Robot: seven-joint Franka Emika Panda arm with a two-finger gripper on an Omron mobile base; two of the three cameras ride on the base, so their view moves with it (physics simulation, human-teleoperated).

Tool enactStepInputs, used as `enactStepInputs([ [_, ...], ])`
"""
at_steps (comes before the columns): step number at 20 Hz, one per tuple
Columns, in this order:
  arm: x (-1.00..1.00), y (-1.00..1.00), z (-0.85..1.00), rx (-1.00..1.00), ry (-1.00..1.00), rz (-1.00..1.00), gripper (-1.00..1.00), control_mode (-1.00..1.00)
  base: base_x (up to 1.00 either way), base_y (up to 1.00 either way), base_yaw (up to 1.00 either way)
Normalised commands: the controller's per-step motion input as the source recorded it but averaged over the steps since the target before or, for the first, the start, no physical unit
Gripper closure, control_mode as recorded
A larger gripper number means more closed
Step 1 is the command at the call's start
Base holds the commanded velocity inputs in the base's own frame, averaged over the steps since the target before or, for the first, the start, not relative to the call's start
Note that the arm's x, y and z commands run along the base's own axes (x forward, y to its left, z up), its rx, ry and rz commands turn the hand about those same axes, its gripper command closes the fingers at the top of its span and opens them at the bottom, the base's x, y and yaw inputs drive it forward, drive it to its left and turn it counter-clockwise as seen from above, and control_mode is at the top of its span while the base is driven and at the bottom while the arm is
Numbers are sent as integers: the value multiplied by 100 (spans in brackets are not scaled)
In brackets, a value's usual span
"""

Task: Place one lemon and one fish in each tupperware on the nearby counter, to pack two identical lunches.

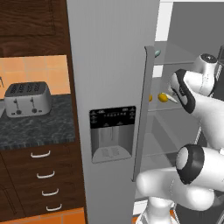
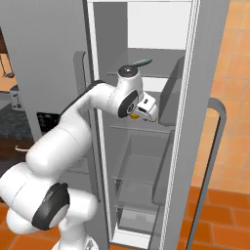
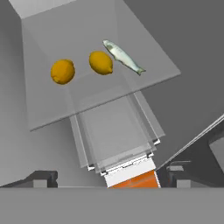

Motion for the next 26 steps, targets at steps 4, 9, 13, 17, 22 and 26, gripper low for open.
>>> enactStepInputs([
  [4,39,-14,-33,0,0,0,-100,-100,0,0,0],
  [9,51,-5,-53,0,1,0,-100,-100,0,0,0],
  [13,54,0,-35,0,0,0,-100,-100,0,0,0],
  [17,51,-4,-32,0,0,0,-100,-100,0,0,0],
  [22,58,-13,-18,0,0,1,-100,-100,0,0,0],
  [26,50,-14,-15,0,0,3,-100,-100,0,0,0],
])
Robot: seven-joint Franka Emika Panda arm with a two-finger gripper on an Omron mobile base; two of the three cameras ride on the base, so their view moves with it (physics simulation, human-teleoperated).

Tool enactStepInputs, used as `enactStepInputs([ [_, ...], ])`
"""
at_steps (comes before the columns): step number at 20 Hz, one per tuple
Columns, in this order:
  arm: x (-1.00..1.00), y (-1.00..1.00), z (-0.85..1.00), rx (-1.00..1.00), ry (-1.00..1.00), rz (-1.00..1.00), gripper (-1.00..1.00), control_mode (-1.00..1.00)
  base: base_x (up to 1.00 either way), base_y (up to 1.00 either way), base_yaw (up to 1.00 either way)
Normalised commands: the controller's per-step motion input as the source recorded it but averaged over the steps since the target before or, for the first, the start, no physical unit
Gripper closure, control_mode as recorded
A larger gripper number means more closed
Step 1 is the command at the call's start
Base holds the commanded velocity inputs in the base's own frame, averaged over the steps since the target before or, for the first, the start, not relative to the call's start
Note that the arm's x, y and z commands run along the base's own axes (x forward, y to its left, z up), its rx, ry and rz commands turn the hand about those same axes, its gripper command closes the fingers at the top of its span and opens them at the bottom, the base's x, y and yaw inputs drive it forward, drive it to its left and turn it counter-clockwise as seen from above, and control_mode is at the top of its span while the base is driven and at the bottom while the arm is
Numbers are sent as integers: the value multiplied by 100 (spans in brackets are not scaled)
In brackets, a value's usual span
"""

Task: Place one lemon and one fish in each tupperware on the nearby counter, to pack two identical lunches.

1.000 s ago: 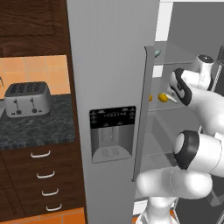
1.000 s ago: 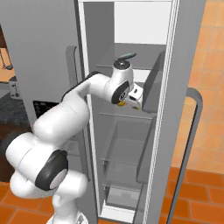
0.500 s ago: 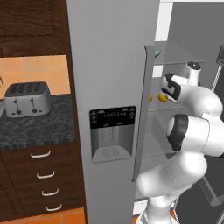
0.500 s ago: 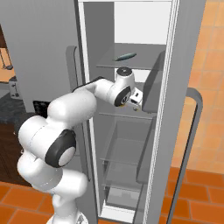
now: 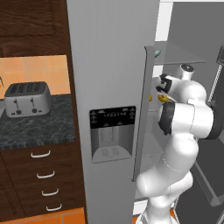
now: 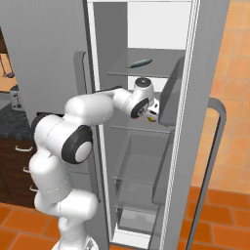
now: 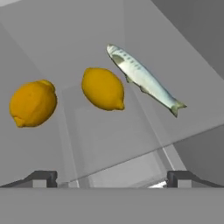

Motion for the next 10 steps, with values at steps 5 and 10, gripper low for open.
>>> enactStepInputs([
  [5,43,-5,-20,0,0,5,-100,-100,0,0,0],
  [10,36,-9,-26,0,0,13,-100,-100,0,0,0],
])
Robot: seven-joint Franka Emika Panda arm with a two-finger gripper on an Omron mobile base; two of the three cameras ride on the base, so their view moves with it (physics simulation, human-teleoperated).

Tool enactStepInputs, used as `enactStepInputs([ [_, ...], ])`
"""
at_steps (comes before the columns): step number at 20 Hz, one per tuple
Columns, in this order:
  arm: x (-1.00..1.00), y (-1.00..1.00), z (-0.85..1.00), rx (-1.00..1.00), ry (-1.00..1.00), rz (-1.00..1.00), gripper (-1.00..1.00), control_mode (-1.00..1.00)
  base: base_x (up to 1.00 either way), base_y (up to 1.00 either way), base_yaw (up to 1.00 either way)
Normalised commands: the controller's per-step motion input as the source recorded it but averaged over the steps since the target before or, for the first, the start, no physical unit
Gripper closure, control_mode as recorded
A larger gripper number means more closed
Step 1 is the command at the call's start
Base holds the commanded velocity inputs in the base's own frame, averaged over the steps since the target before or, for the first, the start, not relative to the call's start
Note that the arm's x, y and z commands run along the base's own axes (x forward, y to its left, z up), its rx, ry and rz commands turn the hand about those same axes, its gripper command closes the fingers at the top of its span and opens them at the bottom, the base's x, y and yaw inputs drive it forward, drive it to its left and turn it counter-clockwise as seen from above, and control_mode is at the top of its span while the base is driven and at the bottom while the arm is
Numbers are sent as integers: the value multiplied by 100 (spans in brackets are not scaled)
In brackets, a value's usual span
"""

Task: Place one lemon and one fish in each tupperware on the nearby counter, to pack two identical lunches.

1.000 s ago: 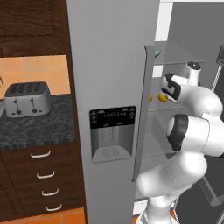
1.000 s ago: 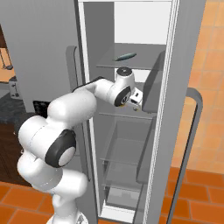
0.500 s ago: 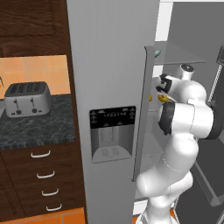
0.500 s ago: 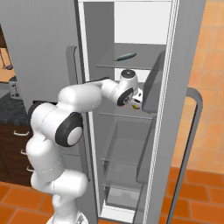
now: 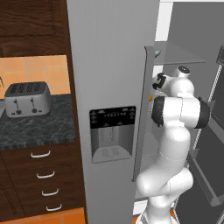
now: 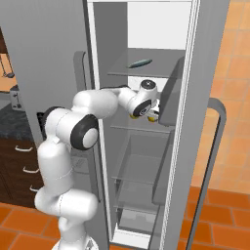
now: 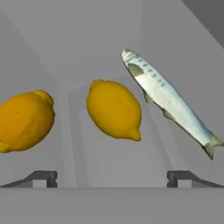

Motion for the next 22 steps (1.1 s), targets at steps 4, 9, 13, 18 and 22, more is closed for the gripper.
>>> enactStepInputs([
  [4,26,-15,-18,0,0,13,-100,-100,0,0,0],
  [9,42,-6,-12,0,0,4,-100,-100,0,0,0],
  [13,42,0,-28,0,0,0,-100,-100,0,0,0],
  [18,36,0,-26,0,1,0,100,-100,0,0,0],
  [22,0,0,0,0,0,0,100,-100,0,0,0],
])
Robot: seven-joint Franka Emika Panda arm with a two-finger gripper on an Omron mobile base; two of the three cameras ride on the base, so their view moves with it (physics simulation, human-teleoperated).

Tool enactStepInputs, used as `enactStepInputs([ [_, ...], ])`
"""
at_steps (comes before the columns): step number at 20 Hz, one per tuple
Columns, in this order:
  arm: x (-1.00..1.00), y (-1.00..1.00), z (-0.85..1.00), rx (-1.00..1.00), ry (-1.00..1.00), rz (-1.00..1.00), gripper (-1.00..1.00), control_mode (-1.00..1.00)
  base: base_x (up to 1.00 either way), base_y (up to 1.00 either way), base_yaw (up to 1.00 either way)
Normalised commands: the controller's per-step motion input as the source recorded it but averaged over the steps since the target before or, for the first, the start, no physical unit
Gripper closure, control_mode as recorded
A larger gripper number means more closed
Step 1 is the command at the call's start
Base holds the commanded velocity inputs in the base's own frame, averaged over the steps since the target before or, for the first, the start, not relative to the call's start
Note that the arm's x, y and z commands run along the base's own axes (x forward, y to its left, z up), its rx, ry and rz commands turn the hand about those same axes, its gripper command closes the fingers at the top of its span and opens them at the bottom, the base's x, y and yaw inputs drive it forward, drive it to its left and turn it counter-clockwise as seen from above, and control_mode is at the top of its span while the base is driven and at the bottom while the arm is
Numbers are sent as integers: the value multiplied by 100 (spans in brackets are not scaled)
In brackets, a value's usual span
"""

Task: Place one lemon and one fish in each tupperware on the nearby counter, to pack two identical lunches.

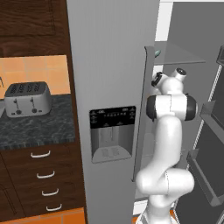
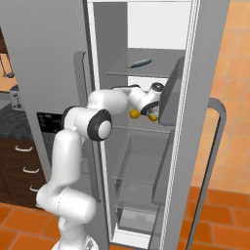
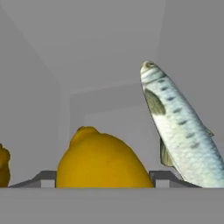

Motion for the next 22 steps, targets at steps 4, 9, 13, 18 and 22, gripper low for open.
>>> enactStepInputs([
  [4,-43,0,-2,0,0,3,100,-100,0,0,0],
  [9,-100,5,27,0,-23,17,100,-100,0,0,0],
  [13,-100,14,63,0,-17,13,100,-100,0,0,0],
  [18,-100,32,93,-5,-5,14,100,-100,0,0,0],
  [22,-100,59,100,-23,9,13,100,-100,0,0,0],
])
